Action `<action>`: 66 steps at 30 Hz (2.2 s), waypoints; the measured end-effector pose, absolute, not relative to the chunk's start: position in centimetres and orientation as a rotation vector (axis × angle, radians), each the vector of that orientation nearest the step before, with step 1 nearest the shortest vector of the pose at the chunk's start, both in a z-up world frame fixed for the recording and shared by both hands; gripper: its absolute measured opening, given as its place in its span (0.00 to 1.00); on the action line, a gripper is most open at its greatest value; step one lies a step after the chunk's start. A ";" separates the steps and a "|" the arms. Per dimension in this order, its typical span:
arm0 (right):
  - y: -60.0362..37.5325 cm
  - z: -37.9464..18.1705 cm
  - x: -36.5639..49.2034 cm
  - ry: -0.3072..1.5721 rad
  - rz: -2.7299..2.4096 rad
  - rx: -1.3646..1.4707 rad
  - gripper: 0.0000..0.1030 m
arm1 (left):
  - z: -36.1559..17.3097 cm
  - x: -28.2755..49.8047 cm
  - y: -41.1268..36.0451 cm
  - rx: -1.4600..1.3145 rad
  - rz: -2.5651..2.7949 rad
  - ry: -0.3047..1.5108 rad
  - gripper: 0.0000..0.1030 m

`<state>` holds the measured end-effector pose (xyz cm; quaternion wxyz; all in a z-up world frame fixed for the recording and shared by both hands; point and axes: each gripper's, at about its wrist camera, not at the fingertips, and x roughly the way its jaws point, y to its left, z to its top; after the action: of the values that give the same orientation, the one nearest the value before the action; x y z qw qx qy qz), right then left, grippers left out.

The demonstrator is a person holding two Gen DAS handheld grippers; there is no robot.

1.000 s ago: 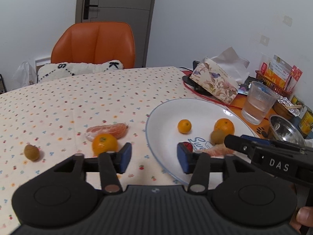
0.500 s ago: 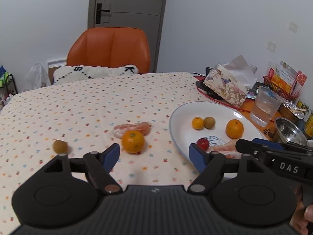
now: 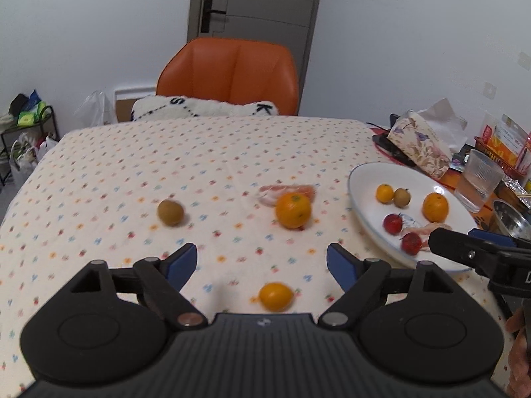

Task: Organize fruits
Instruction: 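Move both open tools back toward the loose fruit on the tablecloth, then grasp a yellow mandarin with the right tool while the left tool grasps a kiwi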

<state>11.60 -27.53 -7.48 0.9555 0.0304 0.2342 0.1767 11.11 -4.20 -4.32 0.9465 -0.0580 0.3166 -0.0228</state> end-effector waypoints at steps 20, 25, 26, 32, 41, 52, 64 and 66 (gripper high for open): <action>-22.4 -8.8 10.5 0.539 0.481 0.023 1.00 | -5.8 8.6 0.5 -0.153 0.018 0.664 0.94; -20.7 -9.1 10.4 0.558 0.522 -0.006 0.87 | -5.8 8.5 2.0 -0.161 0.038 0.668 0.94; -20.4 -9.2 10.5 0.564 0.533 -0.007 0.86 | -5.8 8.4 2.2 -0.158 0.038 0.668 0.94; -18.7 -10.1 10.9 0.601 0.573 -0.011 0.70 | -6.0 8.3 3.5 -0.169 0.032 0.675 0.94; -16.9 -10.8 11.7 0.650 0.587 -0.028 0.48 | -6.3 8.6 5.0 -0.195 0.034 0.683 0.94; -15.5 -11.5 12.7 0.669 0.573 -0.060 0.28 | -6.7 9.8 6.2 -0.219 0.023 0.693 0.94; -15.1 -10.9 14.4 0.664 0.576 -0.070 0.27 | -6.7 11.9 6.2 -0.210 0.027 0.687 0.94; -15.2 -10.7 14.7 0.659 0.576 -0.071 0.27 | -6.7 12.5 6.1 -0.208 0.029 0.684 0.93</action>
<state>14.73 -15.19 -10.71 0.9051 -0.0344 0.3191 0.2790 12.47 6.15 -6.69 0.9366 -0.1019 0.3349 0.0140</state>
